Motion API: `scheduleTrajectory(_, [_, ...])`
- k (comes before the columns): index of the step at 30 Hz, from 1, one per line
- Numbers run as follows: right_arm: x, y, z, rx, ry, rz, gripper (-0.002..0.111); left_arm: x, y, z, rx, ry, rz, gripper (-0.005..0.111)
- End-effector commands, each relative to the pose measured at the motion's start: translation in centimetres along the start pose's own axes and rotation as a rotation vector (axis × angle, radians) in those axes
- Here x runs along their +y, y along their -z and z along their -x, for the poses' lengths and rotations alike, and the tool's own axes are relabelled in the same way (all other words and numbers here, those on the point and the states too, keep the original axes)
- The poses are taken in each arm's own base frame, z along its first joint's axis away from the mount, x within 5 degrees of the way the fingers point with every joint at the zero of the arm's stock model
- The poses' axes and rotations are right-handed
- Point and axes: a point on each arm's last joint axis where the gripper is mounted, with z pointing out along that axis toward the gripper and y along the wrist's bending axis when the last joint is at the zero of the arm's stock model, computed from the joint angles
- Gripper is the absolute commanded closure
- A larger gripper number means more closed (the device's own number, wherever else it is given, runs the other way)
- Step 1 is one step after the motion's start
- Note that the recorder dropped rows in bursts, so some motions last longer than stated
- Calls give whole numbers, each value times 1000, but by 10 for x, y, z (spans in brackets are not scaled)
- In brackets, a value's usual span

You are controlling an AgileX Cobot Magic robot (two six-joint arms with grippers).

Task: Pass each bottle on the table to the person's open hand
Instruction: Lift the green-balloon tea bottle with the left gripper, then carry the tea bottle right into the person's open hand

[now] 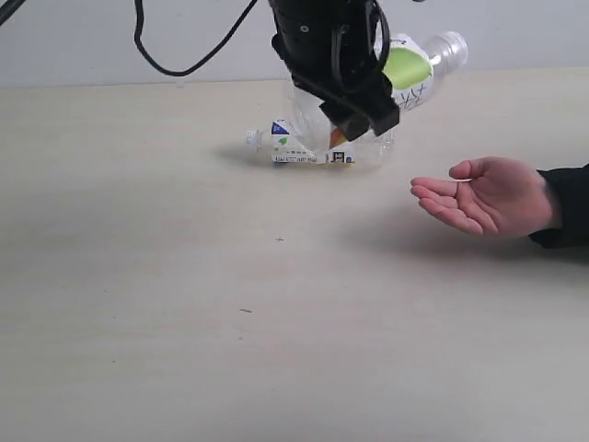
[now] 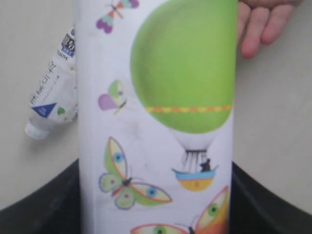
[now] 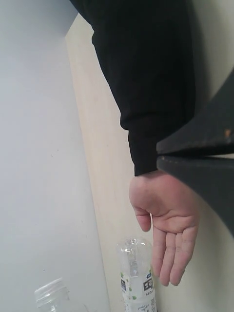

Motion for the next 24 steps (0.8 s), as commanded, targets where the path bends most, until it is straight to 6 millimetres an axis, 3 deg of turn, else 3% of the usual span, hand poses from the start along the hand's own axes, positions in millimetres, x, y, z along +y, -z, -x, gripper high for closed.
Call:
scheduleTrajectory(1, [0, 0, 0, -11, 7, -4, 108, -3, 6, 2, -16, 348, 7, 107])
scheduleTrajectory(9, [0, 0, 0, -11, 7, -4, 108, -14, 7, 5, -23, 598, -10, 107])
scheduleTrajectory(18, [0, 0, 0, -11, 7, -4, 108, -28, 9, 21, -155, 793, -87, 107])
scheduleTrajectory(24, [0, 0, 0, -11, 7, -4, 108, -54, -26, 44, -215, 933, -418, 107])
